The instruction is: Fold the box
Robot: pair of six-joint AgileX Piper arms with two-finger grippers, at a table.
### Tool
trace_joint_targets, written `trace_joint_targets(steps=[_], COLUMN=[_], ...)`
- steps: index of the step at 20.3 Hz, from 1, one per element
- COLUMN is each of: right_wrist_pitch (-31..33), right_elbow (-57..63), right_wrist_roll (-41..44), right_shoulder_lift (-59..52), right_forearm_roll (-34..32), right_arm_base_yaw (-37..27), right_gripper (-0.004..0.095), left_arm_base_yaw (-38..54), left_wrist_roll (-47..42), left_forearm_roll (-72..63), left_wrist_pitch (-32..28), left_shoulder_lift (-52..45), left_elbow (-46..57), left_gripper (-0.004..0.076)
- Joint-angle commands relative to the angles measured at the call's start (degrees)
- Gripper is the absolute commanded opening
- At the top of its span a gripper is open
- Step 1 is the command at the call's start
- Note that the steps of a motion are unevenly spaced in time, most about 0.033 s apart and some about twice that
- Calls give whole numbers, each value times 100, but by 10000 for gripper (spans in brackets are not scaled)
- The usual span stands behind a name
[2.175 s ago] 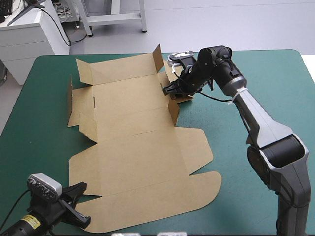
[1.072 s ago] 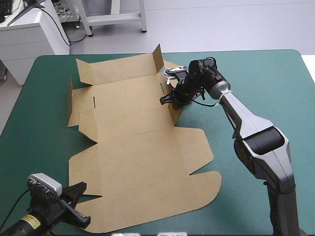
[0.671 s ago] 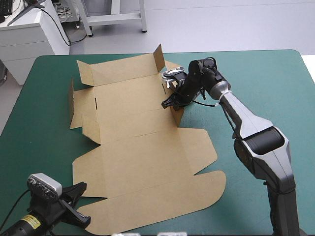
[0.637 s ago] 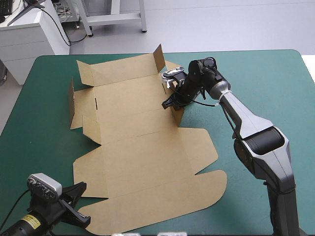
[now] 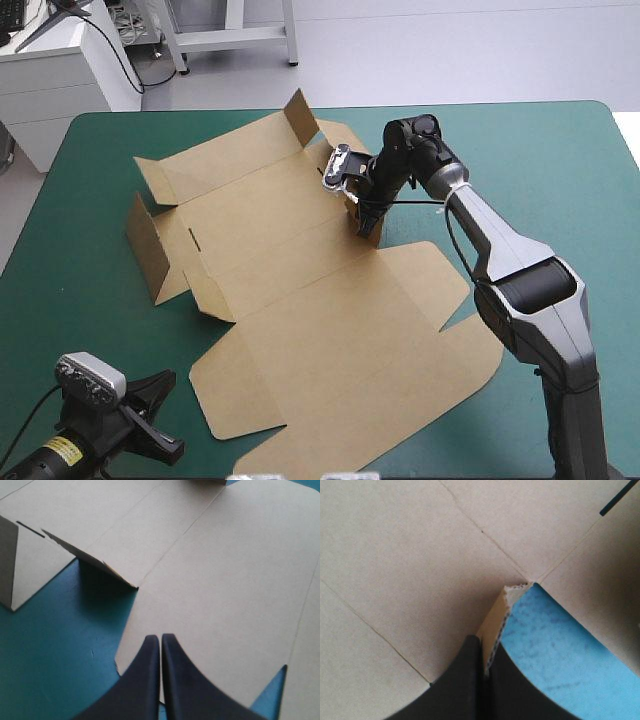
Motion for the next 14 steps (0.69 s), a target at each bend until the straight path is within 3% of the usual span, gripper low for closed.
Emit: trace_joint_targets(steps=[1,6,9,14], right_wrist_pitch=[25,117,117,117], right_elbow=[-451,-730,-730,-730], right_wrist_roll=[-662,-945,-1177,-1136], right_shoulder_lift=[-375,-375,-375,-375], right_forearm_roll=[584,1112,592,534], right_arm_base_yaw=[8,273,711,785], right_gripper=[-17,-18,-18,-20], left_arm_base_yaw=[12,12,12,12], left_wrist_roll=[-24,-35,-50,-50], left_forearm_roll=[-161,-183,-183,-183], left_wrist_pitch=[-348,-348,-348,-348], left_shoulder_lift=[74,74,74,74], left_elbow=[-139,-139,-139,-139], left_gripper=[-8,-8,-8,-8])
